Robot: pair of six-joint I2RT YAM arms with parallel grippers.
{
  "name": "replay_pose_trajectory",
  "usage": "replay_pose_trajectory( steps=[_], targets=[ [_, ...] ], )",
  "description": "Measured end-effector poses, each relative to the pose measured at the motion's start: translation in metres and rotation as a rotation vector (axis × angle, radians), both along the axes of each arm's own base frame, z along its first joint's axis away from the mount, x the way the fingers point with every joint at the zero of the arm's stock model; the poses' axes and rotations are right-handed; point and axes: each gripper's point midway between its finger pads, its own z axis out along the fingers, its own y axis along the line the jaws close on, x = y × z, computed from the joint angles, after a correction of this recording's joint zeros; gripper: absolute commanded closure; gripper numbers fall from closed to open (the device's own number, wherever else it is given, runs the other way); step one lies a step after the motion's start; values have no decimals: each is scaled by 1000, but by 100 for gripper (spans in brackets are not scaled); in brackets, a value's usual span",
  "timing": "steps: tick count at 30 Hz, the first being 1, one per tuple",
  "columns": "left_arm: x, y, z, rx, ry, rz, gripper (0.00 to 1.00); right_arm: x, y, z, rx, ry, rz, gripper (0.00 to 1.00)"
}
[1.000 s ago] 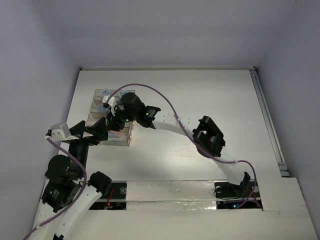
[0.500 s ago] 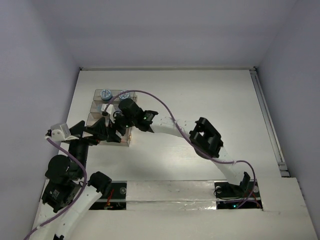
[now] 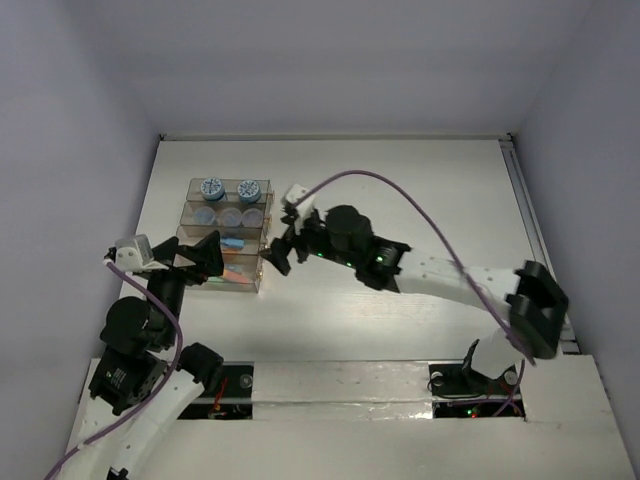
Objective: Sort the stationery into containers
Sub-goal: Reset both arms
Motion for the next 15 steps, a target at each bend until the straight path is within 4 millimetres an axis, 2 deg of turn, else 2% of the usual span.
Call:
replay_pose_trajectory(
  steps=[2, 6, 11, 13, 15],
  targets=[
    [3, -8, -2, 11, 11, -30, 1, 0, -38, 11, 25, -8, -115, 0],
    [12, -28, -6, 27, 40, -106, 1, -10, -129, 41, 134, -28, -333, 0],
    [20, -52, -6, 26, 58, -204, 1, -42, -262, 100, 439, -36, -576, 0],
    [20, -60, 0, 14, 41, -238, 1, -54, -309, 118, 580, -28, -653, 0],
    [20, -66, 6, -1, 23, -267, 1, -62, -341, 124, 678, -10, -709, 0]
  ],
)
